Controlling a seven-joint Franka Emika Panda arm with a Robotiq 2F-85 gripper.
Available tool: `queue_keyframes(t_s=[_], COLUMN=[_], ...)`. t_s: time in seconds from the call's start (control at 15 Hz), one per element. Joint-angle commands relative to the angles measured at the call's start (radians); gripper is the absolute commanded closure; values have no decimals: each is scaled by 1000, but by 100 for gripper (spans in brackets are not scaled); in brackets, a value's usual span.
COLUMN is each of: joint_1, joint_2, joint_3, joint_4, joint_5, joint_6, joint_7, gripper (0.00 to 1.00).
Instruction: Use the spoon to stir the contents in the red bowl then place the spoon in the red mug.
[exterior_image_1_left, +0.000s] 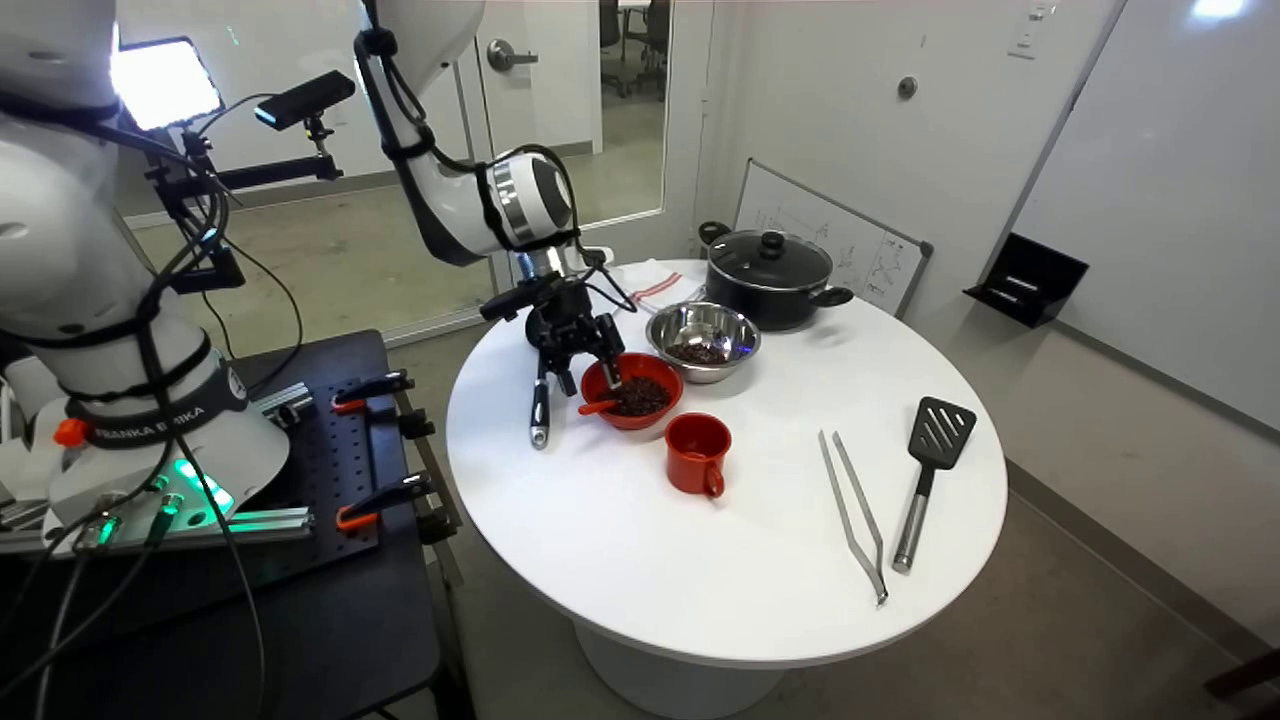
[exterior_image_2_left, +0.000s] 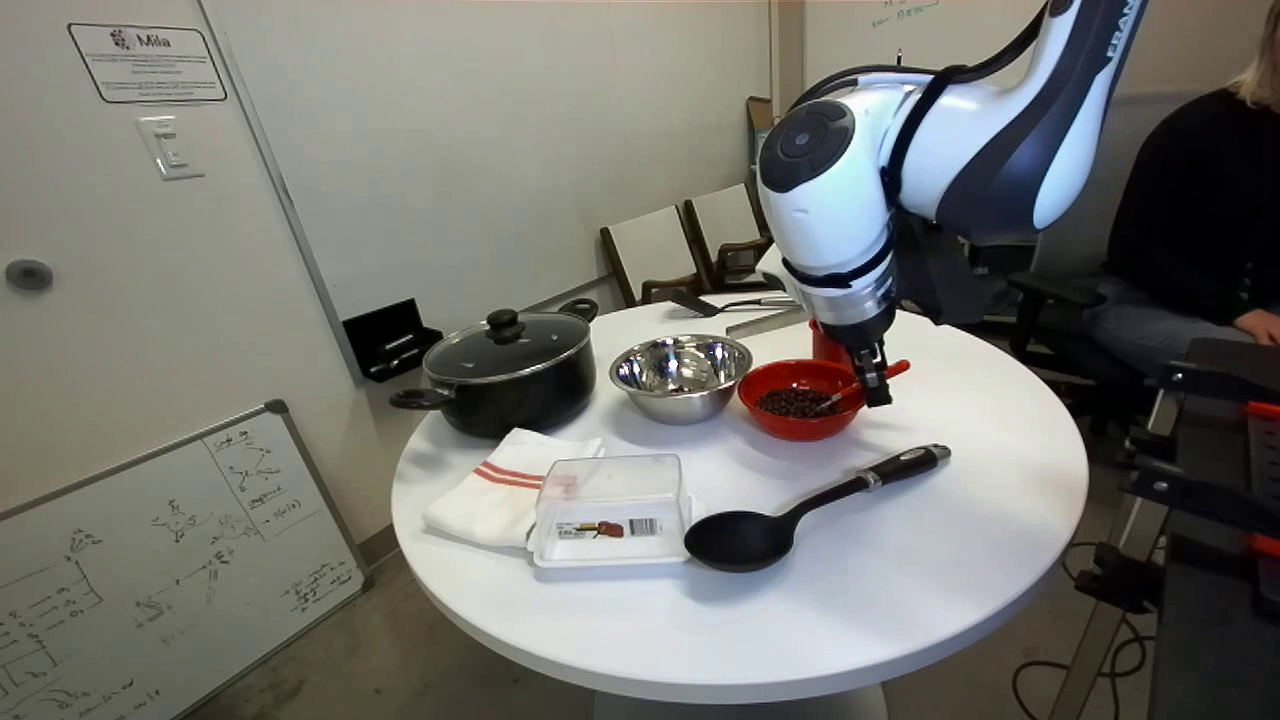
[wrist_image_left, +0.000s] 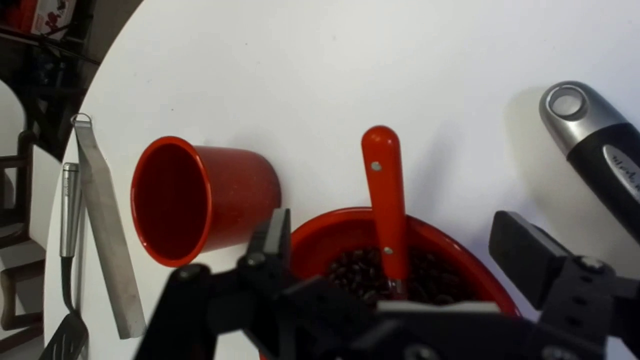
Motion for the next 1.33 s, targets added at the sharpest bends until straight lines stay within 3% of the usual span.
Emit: queue_keyframes(t_s=[0.0, 0.67, 0.8, 0.87, 1.0, 1.13, 1.2, 1.27], joint_1=[-18, -35, -33, -32, -32, -33, -32, -32], joint_2=[55, 102, 107, 108, 111, 117, 120, 123], joint_3=[-18, -18, -17, -18, -17, -17, -17, -17], joint_4=[58, 101, 107, 109, 114, 121, 124, 127], joint_5=[-15, 22, 29, 30, 36, 44, 49, 54], joint_6=[33, 47, 42, 40, 37, 35, 33, 32], joint_7=[-24, -92, -109, -112, -125, -137, -145, -151], gripper=[0, 0, 14, 12, 19, 12, 3, 16])
